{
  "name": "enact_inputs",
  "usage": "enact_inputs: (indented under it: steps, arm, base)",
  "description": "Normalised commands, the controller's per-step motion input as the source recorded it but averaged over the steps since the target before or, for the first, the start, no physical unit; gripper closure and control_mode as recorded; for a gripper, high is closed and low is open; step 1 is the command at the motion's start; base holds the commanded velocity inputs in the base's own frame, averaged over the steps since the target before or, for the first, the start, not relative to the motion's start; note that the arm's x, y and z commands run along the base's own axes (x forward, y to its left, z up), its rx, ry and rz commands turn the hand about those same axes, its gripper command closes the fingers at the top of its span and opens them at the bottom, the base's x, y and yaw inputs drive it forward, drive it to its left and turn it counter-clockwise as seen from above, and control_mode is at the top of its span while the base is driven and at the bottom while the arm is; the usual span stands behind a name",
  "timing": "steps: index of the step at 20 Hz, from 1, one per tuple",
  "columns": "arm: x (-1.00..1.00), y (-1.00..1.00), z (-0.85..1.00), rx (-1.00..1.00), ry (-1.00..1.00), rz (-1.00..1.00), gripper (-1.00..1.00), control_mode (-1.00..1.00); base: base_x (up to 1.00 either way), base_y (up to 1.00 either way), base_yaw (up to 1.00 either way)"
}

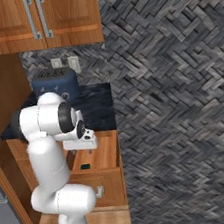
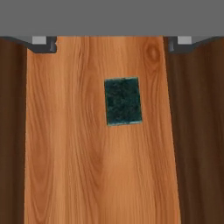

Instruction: Restock the sink supplies by placing the sponge and soap dispenser on the counter and next to the sink. Make sure the soap dispenser is upright.

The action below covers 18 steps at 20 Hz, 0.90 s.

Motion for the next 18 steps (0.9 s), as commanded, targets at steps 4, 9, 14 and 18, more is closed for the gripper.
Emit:
enact_inputs:
  steps: [4, 9, 14, 18]
  arm:
    - [0.28, 0.04, -0.38, 0.0, 0.0, 0.11, -1.0, -1.0]
    - [0.03, 0.22, -0.45, 0.0, 0.0, 0.05, -1.0, -1.0]
    - [0.0, 0.15, -0.31, 0.0, 0.0, 0.0, -1.0, -1.0]
    - [0.04, 0.0, -0.19, 0.0, 0.0, 0.0, -1.0, -1.0]
  base:
    - [0.0, 0.0, 0.0]
    - [0.0, 0.0, 0.0]
    - [0.0, 0.0, 0.0]
    - [0.0, 0.0, 0.0]
